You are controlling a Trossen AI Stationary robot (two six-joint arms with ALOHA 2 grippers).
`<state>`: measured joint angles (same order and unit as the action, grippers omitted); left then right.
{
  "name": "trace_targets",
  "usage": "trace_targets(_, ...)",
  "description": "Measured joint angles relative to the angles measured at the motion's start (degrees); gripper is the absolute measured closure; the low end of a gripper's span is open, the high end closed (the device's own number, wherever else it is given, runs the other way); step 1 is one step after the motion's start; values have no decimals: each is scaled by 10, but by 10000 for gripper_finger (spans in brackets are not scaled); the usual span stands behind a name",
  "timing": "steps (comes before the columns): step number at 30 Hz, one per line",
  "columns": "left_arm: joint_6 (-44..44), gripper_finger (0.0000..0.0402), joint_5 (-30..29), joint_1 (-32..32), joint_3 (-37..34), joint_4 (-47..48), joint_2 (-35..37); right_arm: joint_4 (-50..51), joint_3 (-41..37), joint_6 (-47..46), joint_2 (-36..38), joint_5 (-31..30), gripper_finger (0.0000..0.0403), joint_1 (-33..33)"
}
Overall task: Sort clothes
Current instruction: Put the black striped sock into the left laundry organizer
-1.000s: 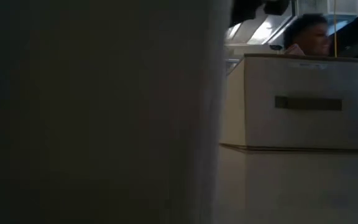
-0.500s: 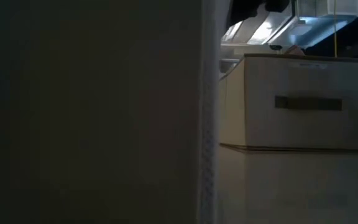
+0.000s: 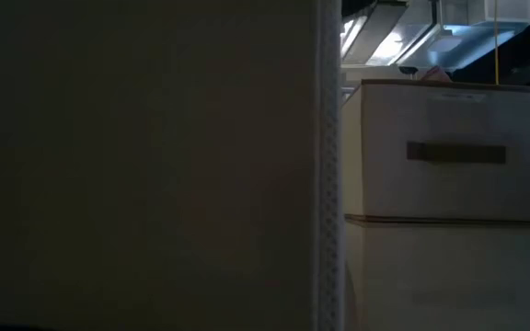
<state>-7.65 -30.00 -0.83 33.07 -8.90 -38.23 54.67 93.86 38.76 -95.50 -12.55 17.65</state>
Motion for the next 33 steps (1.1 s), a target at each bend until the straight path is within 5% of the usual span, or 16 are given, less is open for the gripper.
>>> trace_targets(4, 61, 370, -91, 1, 138, 198, -49, -3, -2, -8, 0, 0, 205, 2)
trace_targets(9, 170, 370, -124, 1, 284, 454, -102, 0, -2, -10, -1, -4, 205, 1)
trace_targets(18, 369, 370, -98, 1, 346, 882, -144, 0, -2, -10, -1, -4, 205, 1)
trace_targets(26, 416, 370, 71, 1, 265, 920, -161, -5, -2, -10, -1, -4, 205, 1)
trace_targets(33, 481, 370, 135, 1, 184, 918, -198, -5, -2, -10, -1, -4, 205, 1)
